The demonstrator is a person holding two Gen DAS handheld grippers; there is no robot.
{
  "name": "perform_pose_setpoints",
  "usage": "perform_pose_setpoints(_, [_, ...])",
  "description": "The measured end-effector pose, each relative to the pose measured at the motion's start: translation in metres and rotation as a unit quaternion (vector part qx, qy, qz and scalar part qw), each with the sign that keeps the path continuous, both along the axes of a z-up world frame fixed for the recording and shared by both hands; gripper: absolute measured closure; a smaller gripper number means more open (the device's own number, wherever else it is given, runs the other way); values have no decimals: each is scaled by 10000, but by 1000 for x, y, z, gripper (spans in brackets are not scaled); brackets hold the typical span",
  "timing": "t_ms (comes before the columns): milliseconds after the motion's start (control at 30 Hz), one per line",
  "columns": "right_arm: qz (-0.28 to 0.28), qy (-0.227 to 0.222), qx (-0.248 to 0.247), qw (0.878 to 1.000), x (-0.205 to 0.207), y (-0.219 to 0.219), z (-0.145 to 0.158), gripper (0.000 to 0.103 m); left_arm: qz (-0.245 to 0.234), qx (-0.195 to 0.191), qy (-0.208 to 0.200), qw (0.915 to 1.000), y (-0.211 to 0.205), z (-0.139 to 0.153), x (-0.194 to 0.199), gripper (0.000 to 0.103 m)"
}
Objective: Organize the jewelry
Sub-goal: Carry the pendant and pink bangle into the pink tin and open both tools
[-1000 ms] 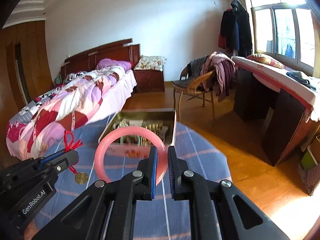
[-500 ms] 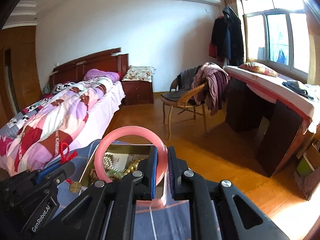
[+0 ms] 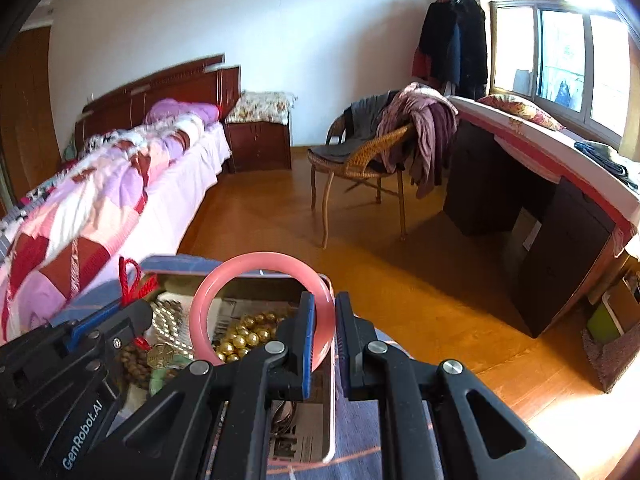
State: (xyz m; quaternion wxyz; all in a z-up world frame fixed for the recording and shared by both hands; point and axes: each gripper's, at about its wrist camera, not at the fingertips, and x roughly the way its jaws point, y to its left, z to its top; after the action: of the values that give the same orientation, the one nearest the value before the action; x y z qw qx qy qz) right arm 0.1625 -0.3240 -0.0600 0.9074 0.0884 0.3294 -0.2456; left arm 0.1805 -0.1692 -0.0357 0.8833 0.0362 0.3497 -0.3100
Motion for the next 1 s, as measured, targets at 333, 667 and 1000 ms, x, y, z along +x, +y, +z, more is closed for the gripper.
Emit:
perform_pose_setpoints(333, [-4,433,-46,9991,17,-7,-30,93,5,370,357,9987,-15,-31,18,96])
perform_pose_setpoints(667, [56,386,-351,9986,14,2,-32,93,100,785,265,9965,-18,-49,13,96])
perform_pose_setpoints(1000, [407,311,-191,9985,13,11,-33,93,344,785,280,9959,-1,-48,16,96])
